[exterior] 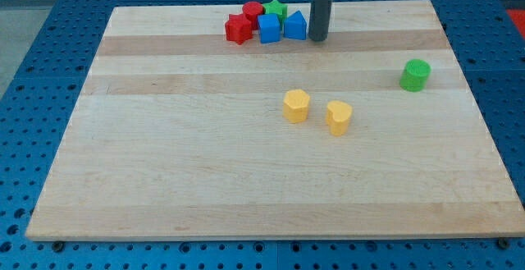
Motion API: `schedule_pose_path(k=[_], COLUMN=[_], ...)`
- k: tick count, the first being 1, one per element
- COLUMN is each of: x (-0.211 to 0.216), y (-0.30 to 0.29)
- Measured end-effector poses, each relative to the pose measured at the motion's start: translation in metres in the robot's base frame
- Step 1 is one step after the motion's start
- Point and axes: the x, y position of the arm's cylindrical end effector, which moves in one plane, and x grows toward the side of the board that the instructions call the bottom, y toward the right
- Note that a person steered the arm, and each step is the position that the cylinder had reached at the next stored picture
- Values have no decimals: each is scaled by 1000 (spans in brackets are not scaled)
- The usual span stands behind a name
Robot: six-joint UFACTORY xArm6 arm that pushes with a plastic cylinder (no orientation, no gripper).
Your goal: Slide the yellow heart closer to the yellow hexagon
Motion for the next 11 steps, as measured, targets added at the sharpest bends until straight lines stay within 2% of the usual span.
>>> schedule_pose_path(k=[3, 5, 7, 11], x=[97, 123, 176, 181], y=[21, 65, 71, -8])
